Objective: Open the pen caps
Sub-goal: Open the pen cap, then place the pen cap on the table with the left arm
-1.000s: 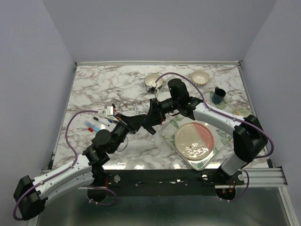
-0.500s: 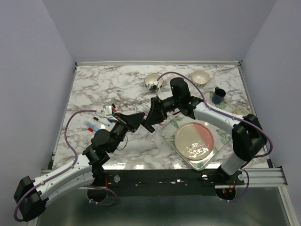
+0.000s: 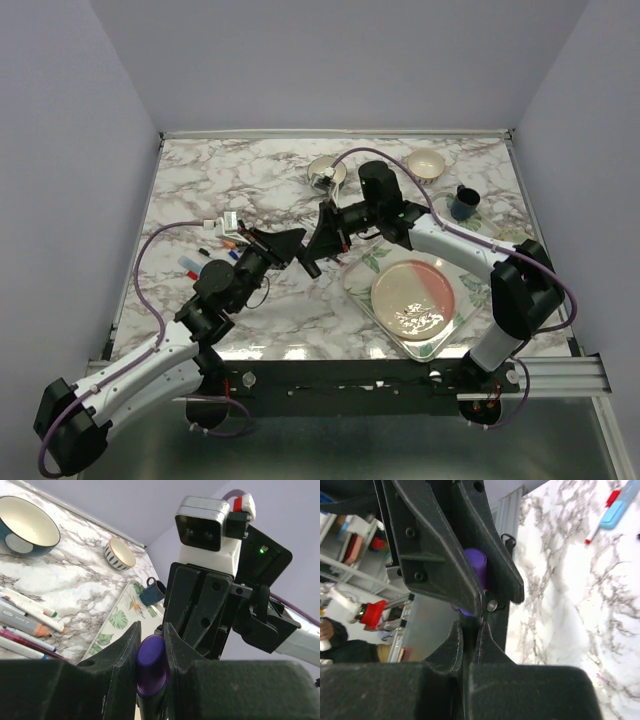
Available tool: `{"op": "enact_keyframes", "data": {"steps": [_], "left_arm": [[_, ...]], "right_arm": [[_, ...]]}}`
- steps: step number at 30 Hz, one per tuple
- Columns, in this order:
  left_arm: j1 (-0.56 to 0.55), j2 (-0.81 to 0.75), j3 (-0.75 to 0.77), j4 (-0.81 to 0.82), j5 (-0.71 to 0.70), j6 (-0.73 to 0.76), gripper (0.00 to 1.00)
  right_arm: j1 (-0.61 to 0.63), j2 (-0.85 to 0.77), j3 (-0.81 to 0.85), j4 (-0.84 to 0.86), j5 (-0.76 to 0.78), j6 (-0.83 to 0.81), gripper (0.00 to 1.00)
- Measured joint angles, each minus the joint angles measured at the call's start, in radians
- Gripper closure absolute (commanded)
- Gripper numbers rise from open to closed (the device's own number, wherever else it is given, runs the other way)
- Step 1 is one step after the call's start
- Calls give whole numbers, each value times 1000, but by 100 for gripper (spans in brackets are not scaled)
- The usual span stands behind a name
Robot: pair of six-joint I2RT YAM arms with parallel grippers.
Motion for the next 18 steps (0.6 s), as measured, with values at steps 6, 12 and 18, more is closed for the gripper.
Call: {"op": "enact_keyframes", "data": {"steps": [6, 12, 18], "left_arm": [[194, -10, 68, -69, 121, -5, 100], [396, -12, 145, -38, 123, -12, 100], [443, 6, 167, -148, 114, -26, 100]], "right_arm": [[11, 7, 26, 0, 30, -12, 99], [25, 17, 12, -50, -23, -14, 99], [29, 17, 21, -177, 104, -120, 99]]}}
